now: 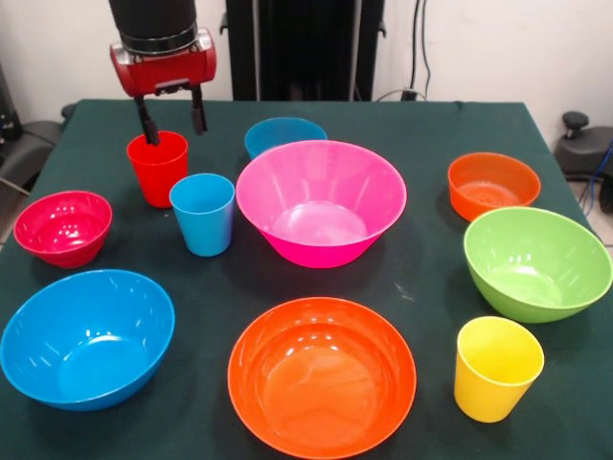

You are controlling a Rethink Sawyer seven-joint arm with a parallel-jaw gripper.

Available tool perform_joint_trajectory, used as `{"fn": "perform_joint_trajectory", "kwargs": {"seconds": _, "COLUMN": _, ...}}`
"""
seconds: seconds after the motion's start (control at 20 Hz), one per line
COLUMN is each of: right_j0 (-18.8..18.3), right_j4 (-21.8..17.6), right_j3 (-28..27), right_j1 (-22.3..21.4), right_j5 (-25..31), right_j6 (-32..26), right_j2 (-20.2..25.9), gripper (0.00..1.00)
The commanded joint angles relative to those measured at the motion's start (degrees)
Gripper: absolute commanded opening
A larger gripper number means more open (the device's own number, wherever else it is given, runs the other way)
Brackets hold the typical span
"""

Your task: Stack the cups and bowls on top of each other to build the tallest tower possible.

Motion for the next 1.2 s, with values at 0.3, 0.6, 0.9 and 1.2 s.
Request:
{"fn": "perform_joint_trajectory", "kwargs": {"seconds": 0.3, "right_j0": 2.28, "right_j4": -4.95, "right_j3": 1.59, "right_j1": 4.18, "right_j5": -5.38, "right_j6": -3.43, "right_j2": -1.87, "gripper": 1.00}}
{"fn": "perform_joint_trajectory", "kwargs": {"seconds": 0.6, "right_j0": 4.35, "right_j4": -7.02, "right_j3": 0.56, "right_j1": 4.64, "right_j5": -5.02, "right_j6": -0.61, "right_j2": -5.81, "gripper": 1.00}}
{"fn": "perform_joint_trajectory", "kwargs": {"seconds": 0.9, "right_j0": 6.30, "right_j4": -8.18, "right_j3": -0.30, "right_j1": 5.08, "right_j5": -4.29, "right_j6": 1.29, "right_j2": -10.14, "gripper": 1.00}}
{"fn": "perform_joint_trajectory", "kwargs": {"seconds": 1.2, "right_j0": 6.89, "right_j4": -8.36, "right_j3": -0.50, "right_j1": 4.99, "right_j5": -4.01, "right_j6": 1.61, "right_j2": -12.47, "gripper": 1.00}}
